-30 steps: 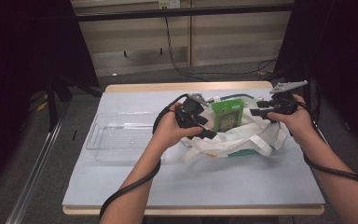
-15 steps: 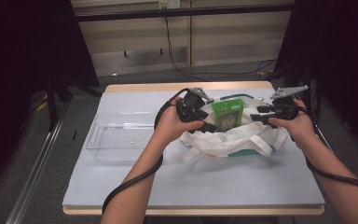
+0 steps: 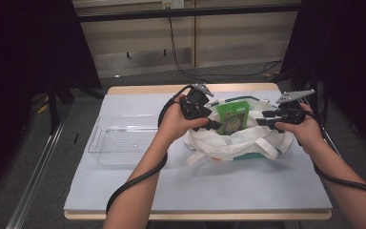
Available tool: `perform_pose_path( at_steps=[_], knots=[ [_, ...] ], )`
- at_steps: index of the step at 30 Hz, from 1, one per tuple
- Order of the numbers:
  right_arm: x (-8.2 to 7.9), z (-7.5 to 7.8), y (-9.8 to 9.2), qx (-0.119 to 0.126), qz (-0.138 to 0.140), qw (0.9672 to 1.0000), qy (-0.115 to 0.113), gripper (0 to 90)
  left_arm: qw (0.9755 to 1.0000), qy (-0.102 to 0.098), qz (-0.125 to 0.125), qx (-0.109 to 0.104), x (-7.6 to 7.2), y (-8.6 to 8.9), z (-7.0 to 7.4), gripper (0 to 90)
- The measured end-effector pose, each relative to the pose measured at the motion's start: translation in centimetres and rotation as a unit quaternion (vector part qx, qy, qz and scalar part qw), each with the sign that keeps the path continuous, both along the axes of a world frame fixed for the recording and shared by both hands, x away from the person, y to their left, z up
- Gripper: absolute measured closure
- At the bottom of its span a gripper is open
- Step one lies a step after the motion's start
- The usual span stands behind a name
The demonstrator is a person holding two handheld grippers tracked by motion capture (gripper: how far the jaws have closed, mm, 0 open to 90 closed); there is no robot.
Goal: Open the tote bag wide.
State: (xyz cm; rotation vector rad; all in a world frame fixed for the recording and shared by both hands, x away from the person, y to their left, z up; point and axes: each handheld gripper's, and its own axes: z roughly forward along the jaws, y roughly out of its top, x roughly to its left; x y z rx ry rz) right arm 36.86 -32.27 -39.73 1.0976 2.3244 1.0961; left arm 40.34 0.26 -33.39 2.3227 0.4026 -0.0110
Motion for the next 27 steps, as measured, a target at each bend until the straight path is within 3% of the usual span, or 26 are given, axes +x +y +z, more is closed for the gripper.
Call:
perform_pose_path(
  at_steps=[9,17,20,27],
  knots=[
    [-0.4,-0.3,0.4,-0.007,0.026,0.9996,0.002,82.5,0.9999,-0.008,0.006,-0.006,0.5,-0.1,0.6,32.3],
    [-0.7,-0.7,0.4,-0.01,0.035,0.9993,0.005,88.7,0.9997,-0.016,0.018,-0.003,1.3,0.4,0.8,31.0],
    [-0.8,-0.8,0.3,-0.01,0.036,0.9993,0.006,89.9,0.9994,-0.017,0.027,-0.012,1.6,0.6,0.4,29.9],
    [-0.9,-0.9,0.1,-0.009,0.041,0.9991,0.009,90.0,0.9991,-0.019,0.037,-0.001,2.4,0.8,0.0,29.3]
  ],
)
